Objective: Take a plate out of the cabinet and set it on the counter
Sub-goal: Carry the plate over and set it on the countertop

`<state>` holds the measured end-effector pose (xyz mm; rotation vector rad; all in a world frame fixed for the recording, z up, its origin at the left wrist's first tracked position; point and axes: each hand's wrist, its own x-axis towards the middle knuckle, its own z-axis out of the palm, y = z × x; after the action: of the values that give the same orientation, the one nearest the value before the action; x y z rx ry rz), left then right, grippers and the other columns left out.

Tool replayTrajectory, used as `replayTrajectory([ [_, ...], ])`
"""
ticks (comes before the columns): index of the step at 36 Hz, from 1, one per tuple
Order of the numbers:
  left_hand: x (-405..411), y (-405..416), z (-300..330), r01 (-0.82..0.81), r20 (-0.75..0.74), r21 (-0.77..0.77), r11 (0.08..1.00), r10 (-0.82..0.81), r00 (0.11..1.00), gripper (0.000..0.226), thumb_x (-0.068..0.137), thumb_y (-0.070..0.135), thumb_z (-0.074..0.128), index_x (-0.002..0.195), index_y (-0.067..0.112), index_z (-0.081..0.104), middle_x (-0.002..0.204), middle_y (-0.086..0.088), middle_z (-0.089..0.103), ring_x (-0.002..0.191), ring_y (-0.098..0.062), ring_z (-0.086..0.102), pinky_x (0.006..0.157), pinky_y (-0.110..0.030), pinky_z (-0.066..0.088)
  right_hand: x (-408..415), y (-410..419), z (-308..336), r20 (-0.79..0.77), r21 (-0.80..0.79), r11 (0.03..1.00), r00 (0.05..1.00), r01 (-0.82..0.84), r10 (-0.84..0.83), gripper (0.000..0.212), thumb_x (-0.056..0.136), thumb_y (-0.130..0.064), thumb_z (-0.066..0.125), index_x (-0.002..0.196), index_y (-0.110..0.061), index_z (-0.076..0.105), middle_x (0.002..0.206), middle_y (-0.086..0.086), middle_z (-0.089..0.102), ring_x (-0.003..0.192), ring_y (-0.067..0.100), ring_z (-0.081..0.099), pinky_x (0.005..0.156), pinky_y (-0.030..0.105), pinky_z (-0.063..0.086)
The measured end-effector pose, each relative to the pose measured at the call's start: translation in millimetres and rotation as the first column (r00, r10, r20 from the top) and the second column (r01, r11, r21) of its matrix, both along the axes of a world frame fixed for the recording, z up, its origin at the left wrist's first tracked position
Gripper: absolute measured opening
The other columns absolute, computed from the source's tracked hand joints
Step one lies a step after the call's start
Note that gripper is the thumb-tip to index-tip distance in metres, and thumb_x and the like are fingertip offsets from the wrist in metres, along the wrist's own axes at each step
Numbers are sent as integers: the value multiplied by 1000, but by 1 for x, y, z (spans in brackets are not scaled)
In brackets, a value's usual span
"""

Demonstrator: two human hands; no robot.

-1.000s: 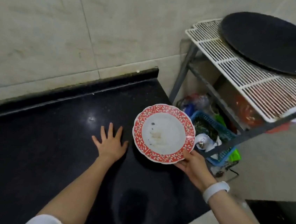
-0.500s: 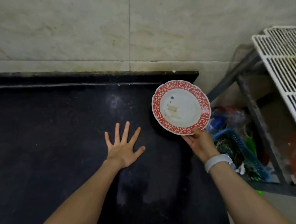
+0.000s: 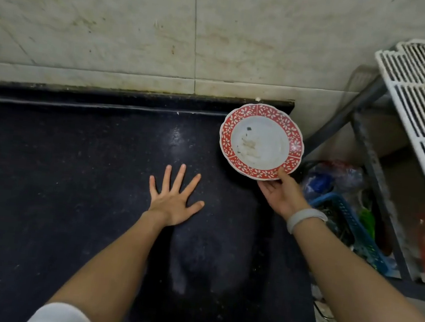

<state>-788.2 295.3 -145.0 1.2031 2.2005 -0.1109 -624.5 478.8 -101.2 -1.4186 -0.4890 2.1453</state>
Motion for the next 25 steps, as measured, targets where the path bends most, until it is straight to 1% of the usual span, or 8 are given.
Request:
replayTrajectory([
  [3, 0, -2, 0, -18, -3, 26, 999, 18, 1000, 71, 81, 72, 25, 136, 51, -16, 151, 7, -33, 135, -25, -37, 110, -62, -18, 6, -14, 4, -3, 43, 995, 996, -90, 90, 46, 93, -26, 46, 134, -8, 38, 139, 18, 44, 127, 30, 44, 99, 40, 41],
  [6, 5, -7, -2, -73, -35, 155, 985, 80, 996, 70, 82, 69, 30, 139, 49, -5, 156, 8, -19, 140, -23, -27, 113, -59, -15, 17, -34, 4, 53, 69, 982, 984, -176, 172, 48, 93, -20, 45, 137, -6, 31, 138, 22, 42, 124, 34, 45, 98, 41, 41],
  [11, 47, -29, 3, -262, -29, 374, 890, 294, 955, 53, 92, 41, 41, 141, 28, 27, 158, -2, 13, 146, -21, 0, 118, -50, 0, 38, -82, 3, 299, 238, 894, 904, -380, 305, 26, 92, -8, 43, 118, -7, 49, 113, 18, 59, 99, 28, 59, 88, 38, 49],
  [13, 68, -49, 7, -322, -1, 424, 847, 357, 934, 46, 92, 32, 44, 136, 20, 38, 154, -5, 26, 145, -20, 12, 118, -46, 5, 43, -105, -1, 430, 362, 774, 830, -520, 356, 24, 92, -5, 42, 112, -7, 54, 110, 19, 62, 92, 24, 59, 79, 29, 50],
  [15, 85, -77, 10, -391, 36, 453, 801, 422, 906, 41, 91, 27, 47, 131, 17, 46, 148, -5, 38, 141, -19, 24, 117, -45, 12, 48, -130, -5, 541, 448, 597, 733, -666, 412, 24, 91, -4, 42, 111, -6, 56, 111, 19, 64, 92, 20, 58, 78, 25, 49],
  [19, 101, -147, 21, -536, 77, 507, 675, 584, 808, 36, 87, 27, 50, 121, 16, 56, 134, -5, 55, 127, -22, 46, 108, -43, 29, 45, -182, -4, 673, 441, 303, 535, -845, 511, 23, 91, -10, 45, 110, -11, 58, 108, 9, 66, 99, 18, 60, 88, 27, 46],
  [22, 96, -209, 29, -611, 68, 503, 611, 677, 733, 43, 83, 34, 41, 120, 17, 57, 128, -4, 58, 120, -24, 51, 102, -43, 36, 30, -227, -1, 719, 413, 98, 390, -905, 575, 23, 91, -13, 46, 111, -12, 59, 107, 6, 66, 97, 14, 59, 84, 22, 44],
  [25, 89, -273, 38, -672, 60, 503, 543, 754, 654, 37, 86, 31, 47, 120, 17, 56, 127, -4, 60, 117, -27, 53, 98, -45, 40, 8, -277, 3, 748, 404, -83, 276, -911, 603, 24, 91, -17, 47, 111, -13, 59, 110, 7, 68, 101, 20, 63, 86, 28, 49],
])
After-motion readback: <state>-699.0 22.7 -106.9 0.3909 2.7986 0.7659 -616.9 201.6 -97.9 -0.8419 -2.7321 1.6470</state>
